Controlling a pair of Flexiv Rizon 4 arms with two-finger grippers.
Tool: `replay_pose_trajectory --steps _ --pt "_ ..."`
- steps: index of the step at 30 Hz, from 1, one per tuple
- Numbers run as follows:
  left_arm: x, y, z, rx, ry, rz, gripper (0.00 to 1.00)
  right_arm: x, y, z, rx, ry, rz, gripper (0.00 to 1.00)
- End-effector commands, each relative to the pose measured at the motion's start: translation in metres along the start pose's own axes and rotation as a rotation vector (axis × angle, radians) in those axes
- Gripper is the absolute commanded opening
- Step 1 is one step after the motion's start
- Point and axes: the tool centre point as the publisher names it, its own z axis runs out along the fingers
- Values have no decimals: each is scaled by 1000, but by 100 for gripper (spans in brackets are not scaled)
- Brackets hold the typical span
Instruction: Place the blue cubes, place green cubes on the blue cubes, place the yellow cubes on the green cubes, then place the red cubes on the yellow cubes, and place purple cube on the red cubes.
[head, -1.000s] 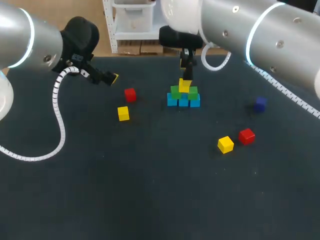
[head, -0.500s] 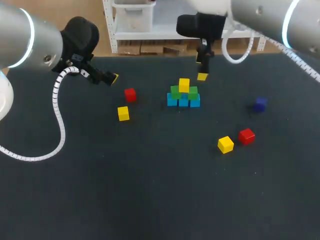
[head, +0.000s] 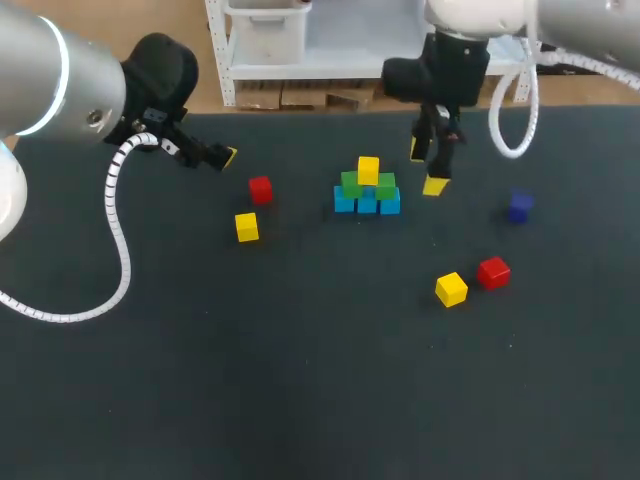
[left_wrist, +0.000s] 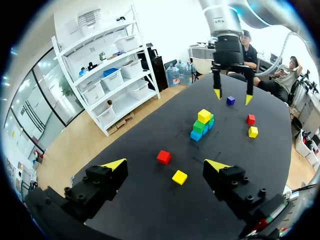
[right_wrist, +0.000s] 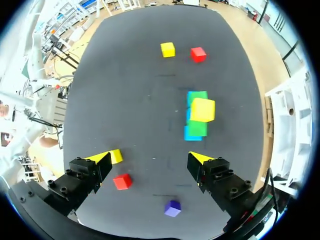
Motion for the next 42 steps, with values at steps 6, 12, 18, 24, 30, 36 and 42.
replay_pose_trajectory --steps 6,12,18,24,30,36,42 --pt "0 1 1 2 -1 1 100 10 42 21 310 -28 5 100" --pt "0 1 1 2 -1 1 100 12 56 34 350 -10 -6 100" --pt "0 1 1 2 -1 1 100 17 64 50 381 23 -46 100" --pt "0 1 1 2 -1 1 100 17 73 61 466 78 -150 100" --pt "0 1 1 2 -1 1 100 32 69 76 453 107 -160 100" --pt "0 1 1 2 -1 1 100 39 71 83 442 96 -171 100" --pt "0 1 1 2 -1 1 100 44 69 86 432 89 -180 100"
